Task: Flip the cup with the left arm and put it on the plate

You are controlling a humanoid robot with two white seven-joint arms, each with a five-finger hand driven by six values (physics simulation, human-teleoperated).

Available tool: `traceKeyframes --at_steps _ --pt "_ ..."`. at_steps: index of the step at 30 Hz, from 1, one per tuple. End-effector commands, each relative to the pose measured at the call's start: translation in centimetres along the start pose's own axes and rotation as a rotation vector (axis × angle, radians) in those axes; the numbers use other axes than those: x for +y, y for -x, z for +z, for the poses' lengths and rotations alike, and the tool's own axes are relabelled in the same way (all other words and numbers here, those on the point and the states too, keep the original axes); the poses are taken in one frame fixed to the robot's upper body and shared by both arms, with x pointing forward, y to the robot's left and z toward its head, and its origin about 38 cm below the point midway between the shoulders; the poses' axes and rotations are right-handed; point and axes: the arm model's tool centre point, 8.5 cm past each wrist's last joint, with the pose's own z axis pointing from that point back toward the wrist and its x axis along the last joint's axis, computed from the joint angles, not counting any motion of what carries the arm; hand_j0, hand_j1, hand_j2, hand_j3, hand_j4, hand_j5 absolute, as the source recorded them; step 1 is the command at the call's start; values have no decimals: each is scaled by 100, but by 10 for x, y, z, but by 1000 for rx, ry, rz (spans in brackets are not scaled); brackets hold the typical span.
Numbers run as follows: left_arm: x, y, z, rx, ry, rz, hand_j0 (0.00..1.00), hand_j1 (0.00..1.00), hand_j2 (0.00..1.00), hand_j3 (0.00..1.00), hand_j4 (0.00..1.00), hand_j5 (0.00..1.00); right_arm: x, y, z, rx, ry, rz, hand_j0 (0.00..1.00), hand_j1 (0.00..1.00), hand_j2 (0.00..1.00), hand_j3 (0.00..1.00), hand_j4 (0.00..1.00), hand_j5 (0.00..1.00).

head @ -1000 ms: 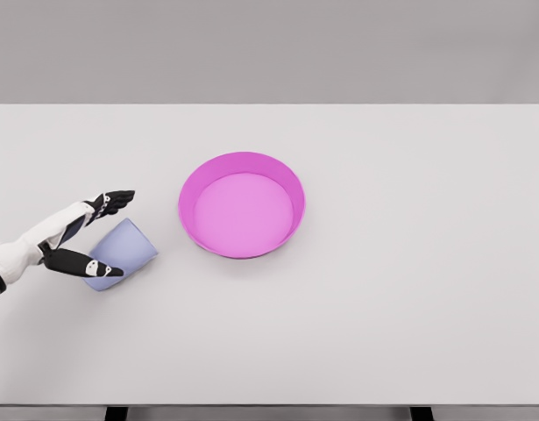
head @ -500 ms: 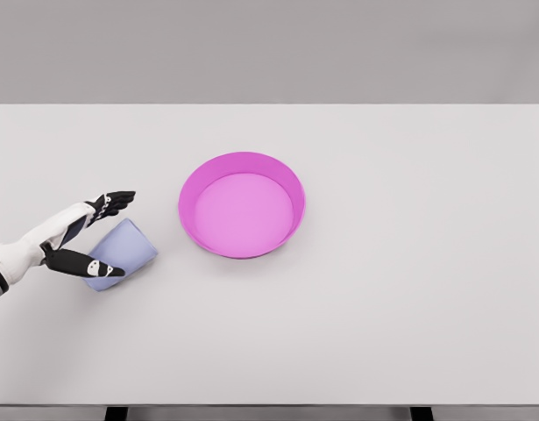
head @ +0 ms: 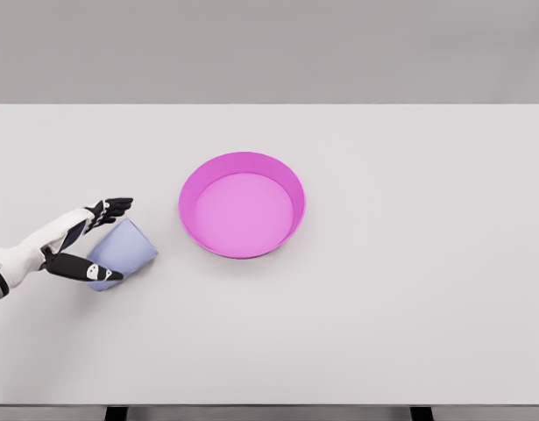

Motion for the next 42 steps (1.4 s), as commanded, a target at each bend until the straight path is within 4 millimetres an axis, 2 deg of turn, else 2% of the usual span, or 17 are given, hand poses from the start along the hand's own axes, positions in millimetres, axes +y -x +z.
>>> traceKeyframes --at_steps 1,11,15,17,23,27,31,37,39,42 --pt "0 0 0 2 2 4 96 96 96 96 96 96 0 0 0 0 0 0 100 100 100 100 100 100" --pt "-8 2 -5 4 8 -5 95 95 95 95 95 95 0 0 0 0 0 0 100 100 100 100 100 100" --pt "-10 2 -5 2 16 -4 77 77 77 77 77 77 0 0 0 0 0 0 100 100 100 100 100 100" --pt "-10 2 -5 1 16 -3 72 72 72 72 72 72 0 0 0 0 0 0 100 100 100 100 100 100" --pt "-7 0 -4 -13 0 -11 69 69 69 69 69 69 0 0 0 0 0 0 100 100 100 100 100 100" --pt "-4 -12 -3 -119 -11 -45 63 63 63 63 63 63 0 0 0 0 0 0 100 100 100 100 100 100" --pt "2 -28 -1 -264 -83 -71 63 63 63 63 63 63 0 0 0 0 0 0 100 100 100 100 100 100" --pt "-2 -46 -7 -410 -134 -65 63 63 63 63 63 63 0 0 0 0 0 0 100 100 100 100 100 100" --pt "-3 -57 -14 -486 -178 -45 63 63 63 63 63 63 0 0 0 0 0 0 100 100 100 100 100 100" --pt "-16 -71 -30 -561 -189 -11 63 63 63 63 63 63 0 0 0 0 0 0 100 100 100 100 100 100"
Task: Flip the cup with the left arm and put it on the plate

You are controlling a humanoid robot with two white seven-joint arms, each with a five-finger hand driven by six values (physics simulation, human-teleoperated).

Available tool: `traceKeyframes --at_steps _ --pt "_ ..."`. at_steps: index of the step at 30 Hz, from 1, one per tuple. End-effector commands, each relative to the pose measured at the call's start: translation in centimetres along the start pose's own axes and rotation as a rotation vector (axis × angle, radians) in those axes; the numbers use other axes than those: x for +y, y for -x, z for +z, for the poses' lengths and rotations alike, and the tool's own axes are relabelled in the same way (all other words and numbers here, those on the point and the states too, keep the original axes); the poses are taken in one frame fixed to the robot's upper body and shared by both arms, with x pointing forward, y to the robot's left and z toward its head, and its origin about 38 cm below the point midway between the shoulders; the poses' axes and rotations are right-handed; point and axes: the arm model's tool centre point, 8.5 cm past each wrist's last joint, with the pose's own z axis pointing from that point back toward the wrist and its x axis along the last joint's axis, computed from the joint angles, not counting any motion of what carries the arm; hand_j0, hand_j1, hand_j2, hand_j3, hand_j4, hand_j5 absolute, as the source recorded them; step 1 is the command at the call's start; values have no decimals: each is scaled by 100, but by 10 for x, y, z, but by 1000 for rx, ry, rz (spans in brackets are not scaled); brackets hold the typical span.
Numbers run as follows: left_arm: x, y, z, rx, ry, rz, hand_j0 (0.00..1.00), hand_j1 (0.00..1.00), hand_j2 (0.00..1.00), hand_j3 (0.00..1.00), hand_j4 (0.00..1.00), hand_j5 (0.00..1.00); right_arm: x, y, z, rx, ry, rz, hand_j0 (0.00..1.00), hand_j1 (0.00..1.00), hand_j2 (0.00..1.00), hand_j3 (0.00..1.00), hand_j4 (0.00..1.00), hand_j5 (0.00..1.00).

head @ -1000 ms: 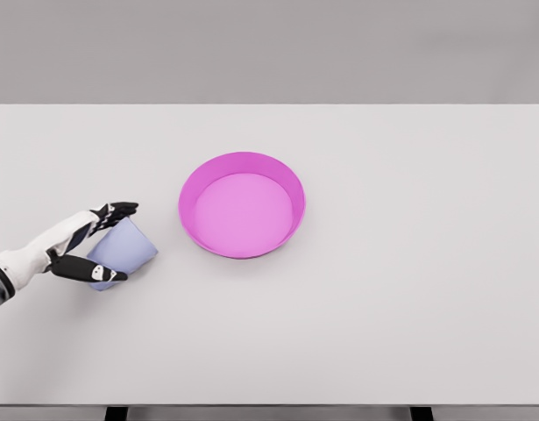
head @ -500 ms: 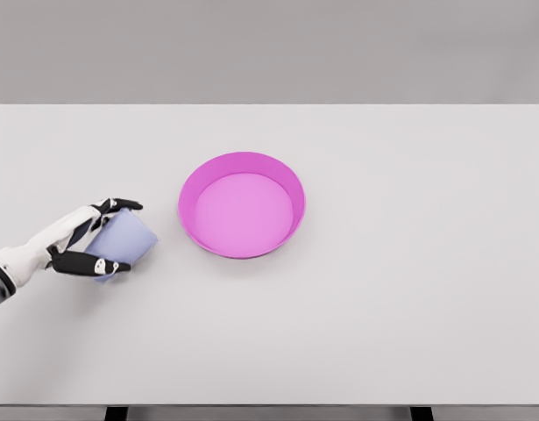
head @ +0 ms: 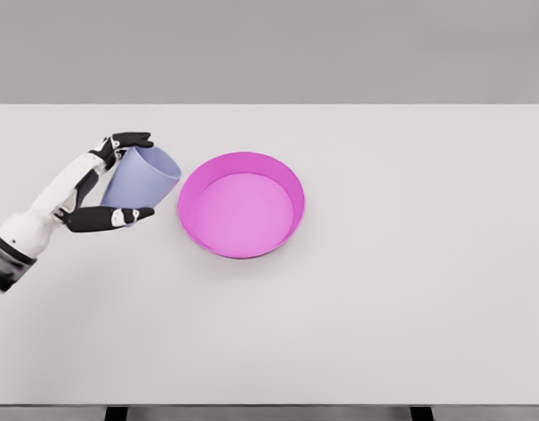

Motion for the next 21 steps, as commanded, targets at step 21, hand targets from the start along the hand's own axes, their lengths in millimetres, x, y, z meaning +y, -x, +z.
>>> traceKeyframes --at_steps 21 --pt "-61 -30 -45 -346 -137 140 58 58 58 58 58 58 0 0 0 0 0 0 100 100 100 100 100 100"
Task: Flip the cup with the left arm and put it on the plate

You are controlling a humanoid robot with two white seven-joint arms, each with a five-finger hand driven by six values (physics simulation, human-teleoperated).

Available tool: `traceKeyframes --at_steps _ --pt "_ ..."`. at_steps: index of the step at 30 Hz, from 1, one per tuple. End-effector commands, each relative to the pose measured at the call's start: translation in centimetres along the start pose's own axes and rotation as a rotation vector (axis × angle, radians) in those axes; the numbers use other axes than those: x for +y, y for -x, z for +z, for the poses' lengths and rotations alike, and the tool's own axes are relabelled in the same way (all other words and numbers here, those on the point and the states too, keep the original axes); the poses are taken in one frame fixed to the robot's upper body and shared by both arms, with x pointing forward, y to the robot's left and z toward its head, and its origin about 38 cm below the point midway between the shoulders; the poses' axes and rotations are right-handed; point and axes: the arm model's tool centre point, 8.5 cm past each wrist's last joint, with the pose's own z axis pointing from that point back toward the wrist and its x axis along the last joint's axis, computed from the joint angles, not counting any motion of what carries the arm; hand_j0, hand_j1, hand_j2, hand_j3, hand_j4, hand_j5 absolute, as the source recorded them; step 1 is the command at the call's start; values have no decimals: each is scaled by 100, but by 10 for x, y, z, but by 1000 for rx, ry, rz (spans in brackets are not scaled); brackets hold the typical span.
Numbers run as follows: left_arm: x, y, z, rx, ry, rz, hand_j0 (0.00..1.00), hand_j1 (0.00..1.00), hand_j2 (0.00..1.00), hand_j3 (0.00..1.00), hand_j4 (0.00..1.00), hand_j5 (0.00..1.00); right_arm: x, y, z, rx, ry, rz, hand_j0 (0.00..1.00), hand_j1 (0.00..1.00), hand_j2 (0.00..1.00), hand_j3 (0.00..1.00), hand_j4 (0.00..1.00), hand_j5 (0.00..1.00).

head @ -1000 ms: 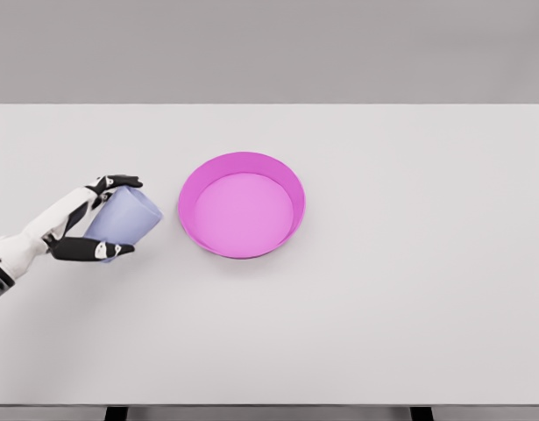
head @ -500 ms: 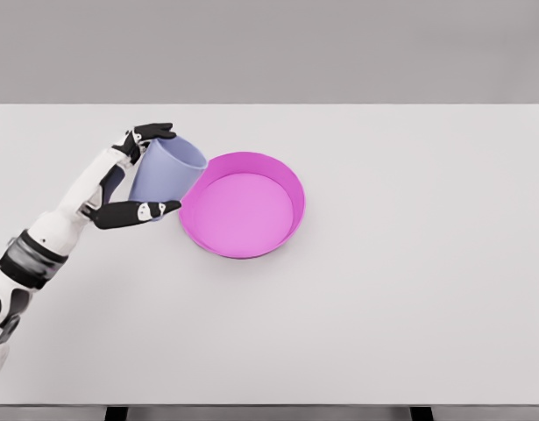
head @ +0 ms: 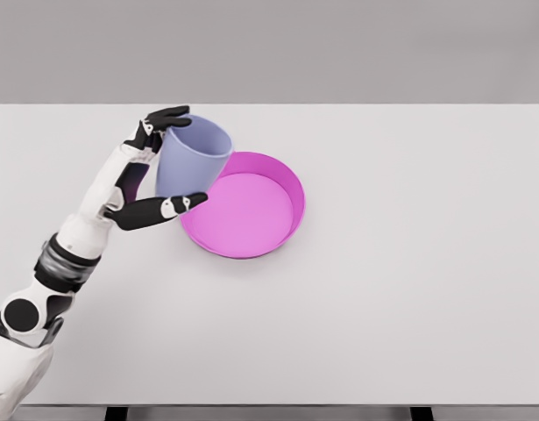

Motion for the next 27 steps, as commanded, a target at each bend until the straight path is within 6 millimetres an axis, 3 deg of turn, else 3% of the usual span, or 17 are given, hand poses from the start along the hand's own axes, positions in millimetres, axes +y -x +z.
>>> traceKeyframes --at_steps 1,6,17,22,27 --pt "-10 -1 -4 -44 -78 3 58 58 58 58 58 58 0 0 0 0 0 0 100 100 100 100 100 100" --pt "-18 -1 -12 -96 -180 33 57 57 57 57 57 57 0 0 0 0 0 0 100 100 100 100 100 100" --pt "-41 0 -29 -127 -170 53 55 55 55 55 55 55 0 0 0 0 0 0 100 100 100 100 100 100" --pt "-47 26 -40 -80 -191 59 55 55 55 55 55 55 0 0 0 0 0 0 100 100 100 100 100 100" --pt "-66 38 -45 -56 -206 109 55 55 55 55 55 55 0 0 0 0 0 0 100 100 100 100 100 100"
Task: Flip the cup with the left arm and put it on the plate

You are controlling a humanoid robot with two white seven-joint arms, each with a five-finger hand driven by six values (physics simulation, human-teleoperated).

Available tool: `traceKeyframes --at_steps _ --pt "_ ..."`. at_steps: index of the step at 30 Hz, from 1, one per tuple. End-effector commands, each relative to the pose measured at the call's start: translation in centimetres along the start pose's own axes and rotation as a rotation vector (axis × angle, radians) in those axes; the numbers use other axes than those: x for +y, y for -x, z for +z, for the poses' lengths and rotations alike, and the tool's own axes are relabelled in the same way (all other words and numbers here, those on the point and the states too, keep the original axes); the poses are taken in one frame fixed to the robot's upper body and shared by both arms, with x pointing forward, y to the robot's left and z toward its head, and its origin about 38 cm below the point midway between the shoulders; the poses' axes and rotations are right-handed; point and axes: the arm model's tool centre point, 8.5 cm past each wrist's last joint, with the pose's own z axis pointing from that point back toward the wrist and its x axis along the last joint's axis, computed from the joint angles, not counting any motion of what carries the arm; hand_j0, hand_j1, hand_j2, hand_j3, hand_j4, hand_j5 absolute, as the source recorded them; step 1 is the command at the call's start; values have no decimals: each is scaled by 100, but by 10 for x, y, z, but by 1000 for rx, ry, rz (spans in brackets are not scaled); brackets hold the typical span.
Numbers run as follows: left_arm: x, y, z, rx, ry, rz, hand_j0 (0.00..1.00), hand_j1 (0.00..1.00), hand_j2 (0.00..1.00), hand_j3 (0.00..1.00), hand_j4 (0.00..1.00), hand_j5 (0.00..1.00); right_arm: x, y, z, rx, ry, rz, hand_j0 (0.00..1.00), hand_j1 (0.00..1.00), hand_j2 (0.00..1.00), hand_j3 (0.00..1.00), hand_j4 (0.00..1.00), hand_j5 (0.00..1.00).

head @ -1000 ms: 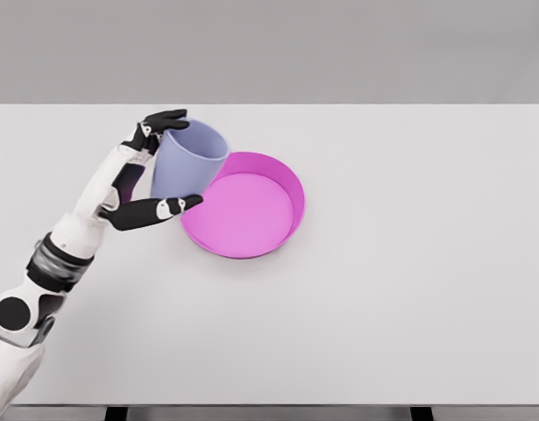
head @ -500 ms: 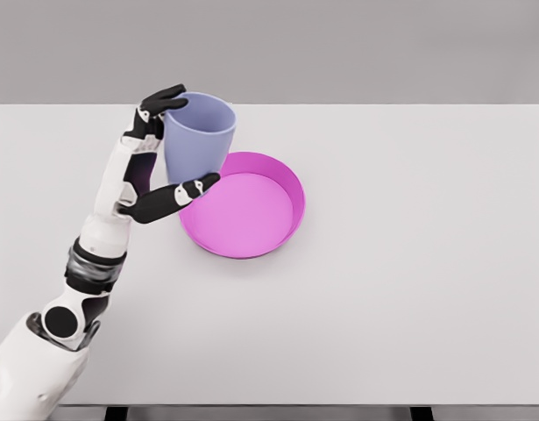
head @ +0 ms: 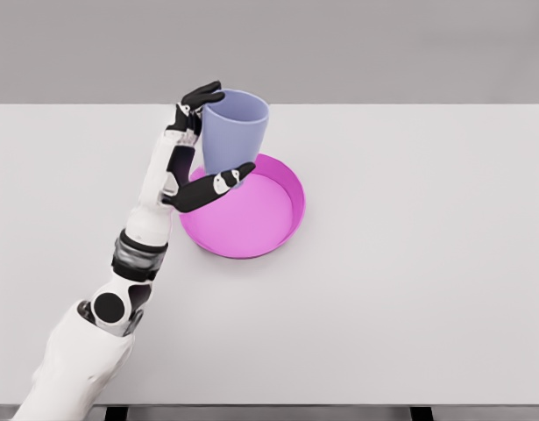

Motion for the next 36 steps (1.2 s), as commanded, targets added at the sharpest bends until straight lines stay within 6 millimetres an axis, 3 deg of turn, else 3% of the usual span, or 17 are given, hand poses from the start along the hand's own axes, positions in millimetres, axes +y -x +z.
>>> traceKeyframes --at_steps 1,3,9,14,22,29,36 --pt "-8 8 2 22 -8 19 55 55 55 55 55 55 0 0 0 0 0 0 100 100 100 100 100 100" --pt "-20 10 2 26 5 42 55 55 55 55 55 55 0 0 0 0 0 0 100 100 100 100 100 100" --pt "-24 27 7 74 -11 52 55 55 55 55 55 55 0 0 0 0 0 0 100 100 100 100 100 100" --pt "-14 23 -12 35 -37 39 55 55 55 55 55 55 0 0 0 0 0 0 100 100 100 100 100 100" --pt "-30 20 -27 0 -99 102 56 56 56 56 56 56 0 0 0 0 0 0 100 100 100 100 100 100" --pt "-20 21 -26 3 -127 89 56 56 56 56 56 56 0 0 0 0 0 0 100 100 100 100 100 100" --pt "-11 39 -31 45 -139 69 58 58 58 58 58 58 0 0 0 0 0 0 100 100 100 100 100 100"
